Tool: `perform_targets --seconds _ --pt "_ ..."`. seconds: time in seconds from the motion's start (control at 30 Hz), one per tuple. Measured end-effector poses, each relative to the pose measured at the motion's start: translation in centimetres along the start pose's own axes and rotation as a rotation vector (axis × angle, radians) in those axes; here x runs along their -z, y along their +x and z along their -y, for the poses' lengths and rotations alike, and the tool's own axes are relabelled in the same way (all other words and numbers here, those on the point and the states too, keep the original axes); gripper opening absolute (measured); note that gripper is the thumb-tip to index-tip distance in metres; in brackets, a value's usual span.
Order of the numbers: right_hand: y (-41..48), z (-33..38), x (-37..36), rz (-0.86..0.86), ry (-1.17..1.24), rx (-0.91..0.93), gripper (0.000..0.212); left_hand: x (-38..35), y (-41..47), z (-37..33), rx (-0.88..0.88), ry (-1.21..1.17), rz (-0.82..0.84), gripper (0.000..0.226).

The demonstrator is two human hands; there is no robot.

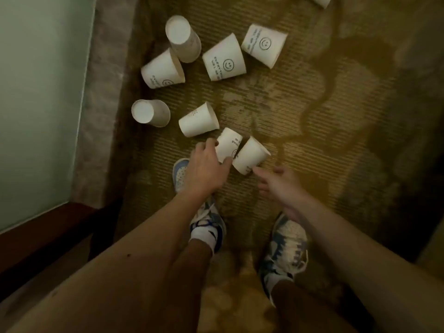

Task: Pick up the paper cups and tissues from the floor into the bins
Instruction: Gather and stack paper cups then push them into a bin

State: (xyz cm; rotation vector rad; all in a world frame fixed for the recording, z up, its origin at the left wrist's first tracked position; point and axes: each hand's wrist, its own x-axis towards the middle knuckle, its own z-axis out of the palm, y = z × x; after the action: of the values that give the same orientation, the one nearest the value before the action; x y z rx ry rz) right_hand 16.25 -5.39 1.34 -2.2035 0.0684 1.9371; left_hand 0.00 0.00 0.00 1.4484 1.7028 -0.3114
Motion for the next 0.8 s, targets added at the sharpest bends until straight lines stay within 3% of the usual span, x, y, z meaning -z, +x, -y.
perform_targets --seconds 0.17,0.43,0.57,0.63,0.7,0.8 --pt "5.0 0.2 -1.6 -0.026 0.065 0.007 0.088 -2.5 4.0 1.5 0.017 -0.065 -0.073 0.058" --pt "7.7 0.5 -2.3 -0.162 0.001 0.096 0.076 -3.6 4.8 2.4 0.066 -0.022 0.148 0.084" --pt "6.6 1.3 -1.6 -0.08 -0.042 0.181 0.06 -0.5 3.0 2.6 0.022 0.096 0.174 0.063" --pt "5.8 2.0 -1.6 -0.034 -0.045 0.223 0.055 1.8 1.7 3.0 -0.044 0.105 0.108 0.068" --pt "4.8 3.3 -1.9 -0.002 -0.034 0.25 0.048 4.0 0.6 3.5 -0.079 0.035 0.056 0.077" --pt "3.7 5.4 -2.9 0.068 -0.041 0.297 0.039 6.6 -0.2 4.4 0.044 -0.253 0.054 0.089"
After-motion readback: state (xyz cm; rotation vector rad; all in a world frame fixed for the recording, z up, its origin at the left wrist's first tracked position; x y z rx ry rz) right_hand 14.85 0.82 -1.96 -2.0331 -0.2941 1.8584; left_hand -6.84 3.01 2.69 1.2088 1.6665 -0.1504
